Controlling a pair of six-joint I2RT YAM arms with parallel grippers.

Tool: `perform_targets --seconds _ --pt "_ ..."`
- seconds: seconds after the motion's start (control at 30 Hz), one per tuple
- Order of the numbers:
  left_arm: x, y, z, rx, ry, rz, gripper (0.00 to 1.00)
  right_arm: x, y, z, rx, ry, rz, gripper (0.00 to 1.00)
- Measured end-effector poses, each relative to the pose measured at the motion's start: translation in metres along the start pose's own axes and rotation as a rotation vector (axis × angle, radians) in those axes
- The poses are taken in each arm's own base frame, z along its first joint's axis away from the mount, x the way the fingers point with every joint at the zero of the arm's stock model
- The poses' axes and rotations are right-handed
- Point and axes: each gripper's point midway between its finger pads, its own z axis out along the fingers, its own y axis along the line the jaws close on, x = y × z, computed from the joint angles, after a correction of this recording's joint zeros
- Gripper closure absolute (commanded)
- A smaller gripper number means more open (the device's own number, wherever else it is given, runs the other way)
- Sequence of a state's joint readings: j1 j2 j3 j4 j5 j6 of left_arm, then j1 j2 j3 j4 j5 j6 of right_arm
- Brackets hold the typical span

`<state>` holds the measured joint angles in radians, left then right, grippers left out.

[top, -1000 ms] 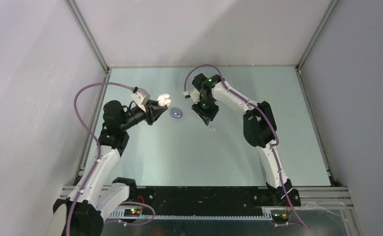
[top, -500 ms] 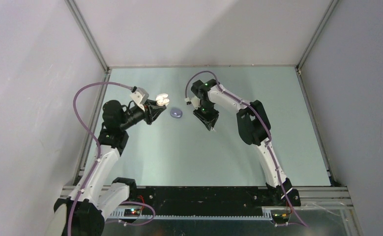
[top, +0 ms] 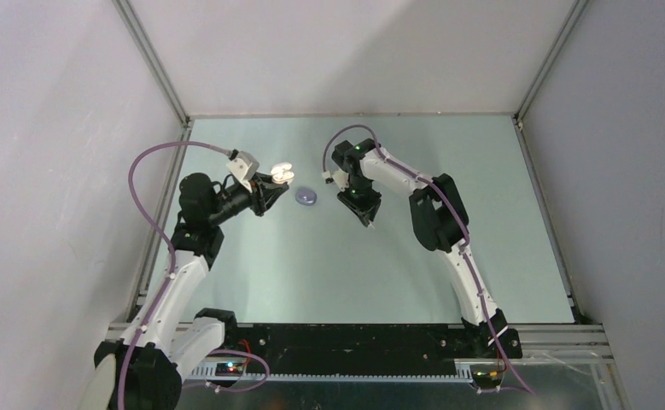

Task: Insert the wireless bluetooth earbuds into the charging case
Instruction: Pick up the earbud from the center of the board, then place the earbud in the charging case.

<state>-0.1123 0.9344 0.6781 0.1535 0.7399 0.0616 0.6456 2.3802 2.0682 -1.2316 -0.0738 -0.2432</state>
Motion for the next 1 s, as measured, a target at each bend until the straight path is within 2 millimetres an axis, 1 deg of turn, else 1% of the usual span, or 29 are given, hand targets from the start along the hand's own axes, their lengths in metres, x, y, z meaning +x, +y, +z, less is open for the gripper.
perform_targets --seconds 0.13,0.27,0.33,0.37,0.4,0.43,0.47,0.63,0.7,0.73,0.77,0.83,0.87,0.9,0.93,0.97,1.0 --pt "0.000 0.000 0.000 -0.001 0.000 0.000 1.00 0.001 -0.003 0.003 0.013 0.009 0.000 0.70" --pt "0.000 0.000 0.000 -0.002 0.000 0.000 1.00 0.002 -0.004 0.007 0.020 0.018 0.000 0.76" --pt "0.000 0.000 0.000 -0.002 0.000 0.000 1.00 0.002 -0.004 0.008 0.020 0.021 0.000 0.83" --pt "0.000 0.000 0.000 -0.001 0.000 0.000 1.00 0.002 -0.005 0.007 0.021 0.021 0.000 0.89" --pt "0.000 0.000 0.000 -0.001 0.000 0.000 1.00 0.002 -0.005 0.007 0.021 0.021 -0.001 0.92" --pt "0.000 0.000 0.000 -0.001 0.001 -0.001 1.00 0.002 -0.005 0.007 0.021 0.020 -0.002 0.99" --pt "0.001 0.001 0.000 -0.001 0.001 -0.001 1.00 0.002 -0.005 0.006 0.021 0.020 -0.002 1.00" --pt "0.005 0.001 0.004 0.013 0.011 -0.017 1.00 -0.003 -0.006 0.002 -0.023 -0.011 -0.005 1.00" --pt "0.007 0.003 0.009 0.029 0.013 -0.031 1.00 -0.006 -0.006 -0.008 -0.068 -0.046 -0.003 1.00" --pt "0.008 0.003 0.012 0.039 0.012 -0.044 1.00 -0.008 -0.007 -0.017 -0.096 -0.081 0.002 1.00" --pt "0.007 0.005 0.017 0.052 0.011 -0.061 1.00 -0.012 -0.009 -0.031 -0.128 -0.130 0.009 1.00" --pt "0.005 0.008 0.026 0.073 0.007 -0.092 1.00 -0.021 -0.016 -0.071 -0.185 -0.279 0.021 1.00" --pt "0.000 0.008 0.033 0.095 -0.001 -0.112 1.00 -0.026 -0.021 -0.103 -0.216 -0.393 0.022 1.00" --pt "-0.003 0.008 0.037 0.111 -0.005 -0.121 1.00 -0.028 -0.025 -0.130 -0.233 -0.482 0.018 1.00" --pt "-0.008 0.007 0.043 0.136 -0.015 -0.126 1.00 -0.031 -0.028 -0.168 -0.253 -0.616 0.002 1.00" --pt "-0.013 0.006 0.047 0.156 -0.022 -0.126 1.00 -0.030 -0.031 -0.200 -0.257 -0.721 -0.015 1.00" --pt "-0.022 0.003 0.054 0.200 -0.037 -0.122 1.00 -0.028 -0.034 -0.245 -0.252 -0.878 -0.052 1.00"
